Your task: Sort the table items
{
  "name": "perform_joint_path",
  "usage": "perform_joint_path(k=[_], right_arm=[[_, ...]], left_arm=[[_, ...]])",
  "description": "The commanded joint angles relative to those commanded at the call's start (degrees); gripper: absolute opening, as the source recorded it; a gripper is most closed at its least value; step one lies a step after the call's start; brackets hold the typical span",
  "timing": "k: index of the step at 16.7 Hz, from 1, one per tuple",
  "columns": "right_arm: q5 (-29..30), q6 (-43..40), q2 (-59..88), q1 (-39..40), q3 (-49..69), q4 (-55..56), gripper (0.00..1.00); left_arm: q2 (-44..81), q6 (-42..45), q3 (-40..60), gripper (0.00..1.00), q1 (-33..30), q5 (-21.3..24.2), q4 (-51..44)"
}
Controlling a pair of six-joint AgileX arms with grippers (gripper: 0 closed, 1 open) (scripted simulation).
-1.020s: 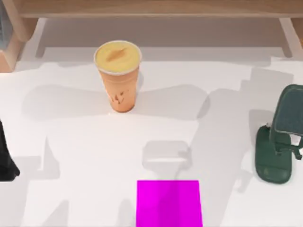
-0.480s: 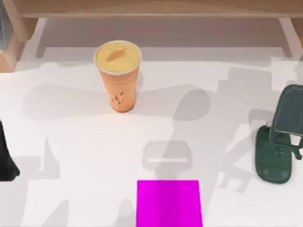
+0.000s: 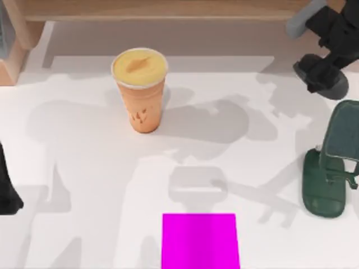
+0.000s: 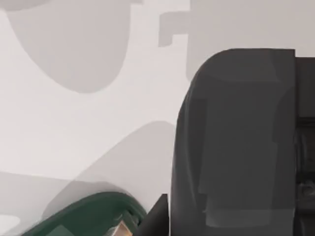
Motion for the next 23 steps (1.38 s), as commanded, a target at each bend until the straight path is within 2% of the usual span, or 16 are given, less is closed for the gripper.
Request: perform_joint_path(k=[8, 12, 15, 17, 23], right_arm=[[0.33, 56.05, -3.28, 28.95, -16.57, 11.38, 0.0], [1.3, 76.71, -6.09, 39.12, -24.7, 13.6, 0.0], [2.05, 85.97, -7.8, 43.48, -29.36, 13.62, 0.0], [2.39, 89.08, -8.51, 44.86, -31.29, 13.31, 0.0], [2.37, 89.83, -8.4, 44.92, -31.66, 13.23, 0.0]], left_arm=[[0.0, 0.0, 0.0, 1.0, 0.0, 0.0, 0.0], [0.0, 0.0, 0.0, 1.0, 0.0, 0.0, 0.0], [0.0, 0.0, 0.0, 1.0, 0.0, 0.0, 0.0], [0.0, 0.0, 0.0, 1.0, 0.0, 0.0, 0.0], [0.0, 0.0, 0.0, 1.0, 0.0, 0.0, 0.0]])
